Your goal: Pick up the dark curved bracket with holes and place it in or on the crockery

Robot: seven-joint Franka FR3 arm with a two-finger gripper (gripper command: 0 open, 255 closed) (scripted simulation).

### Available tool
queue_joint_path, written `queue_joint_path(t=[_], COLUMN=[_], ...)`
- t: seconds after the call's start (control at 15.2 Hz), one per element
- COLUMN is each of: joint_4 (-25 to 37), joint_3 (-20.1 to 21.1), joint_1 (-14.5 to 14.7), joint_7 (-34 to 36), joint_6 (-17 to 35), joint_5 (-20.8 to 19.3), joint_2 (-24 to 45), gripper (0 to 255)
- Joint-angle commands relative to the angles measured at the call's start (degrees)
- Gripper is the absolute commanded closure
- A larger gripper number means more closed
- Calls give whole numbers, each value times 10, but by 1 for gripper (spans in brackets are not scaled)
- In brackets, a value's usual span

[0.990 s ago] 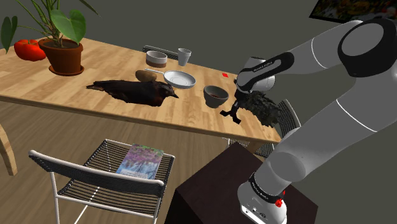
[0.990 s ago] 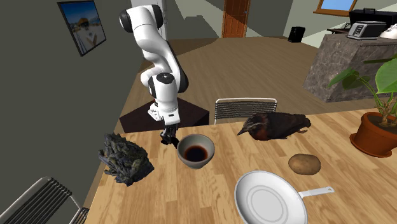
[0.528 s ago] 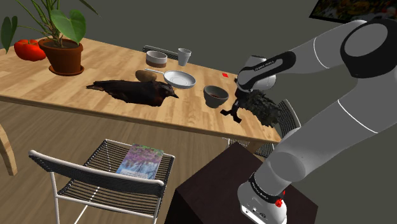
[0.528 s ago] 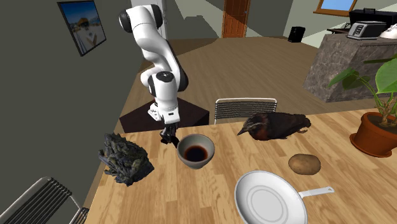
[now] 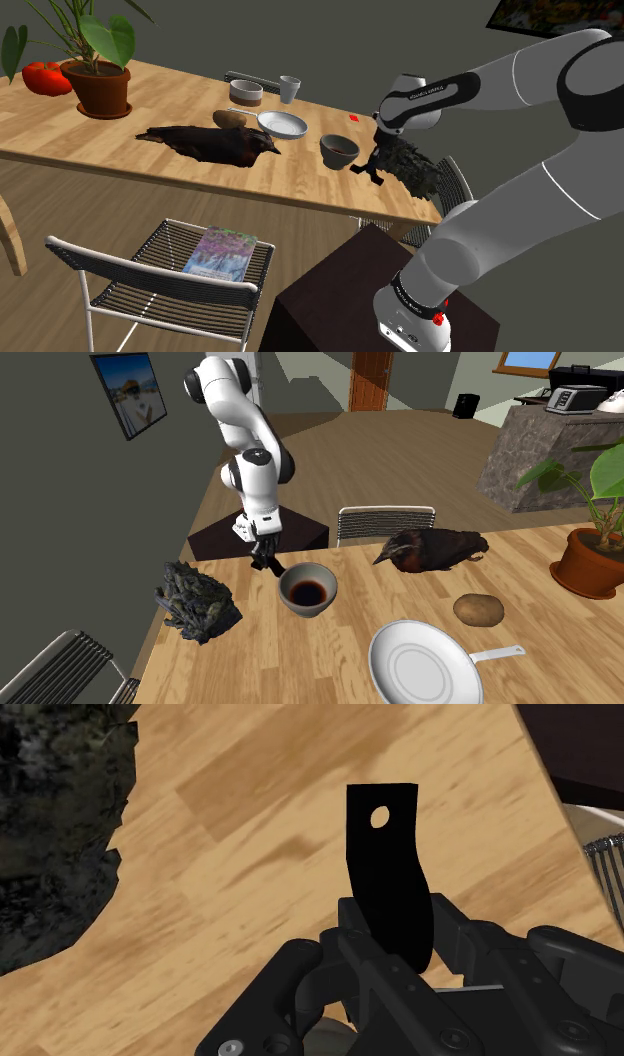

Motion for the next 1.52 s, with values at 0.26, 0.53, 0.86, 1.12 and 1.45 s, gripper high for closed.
queue_joint_path(t=[0.26,0.53,0.86,1.12,1.45], joint_4=[24,44,70,93,120], joint_3=[14,22,32,39,46], joint_1=[-4,-5,-6,-5,-5], joint_7=[6,8,9,9,8], joint_6=[-56,-91,-134,-167,-202], joint_5=[-5,-5,-4,-2,1], joint_2=[-33,-49,-66,-76,-84], gripper=[255,255,255,255,255])
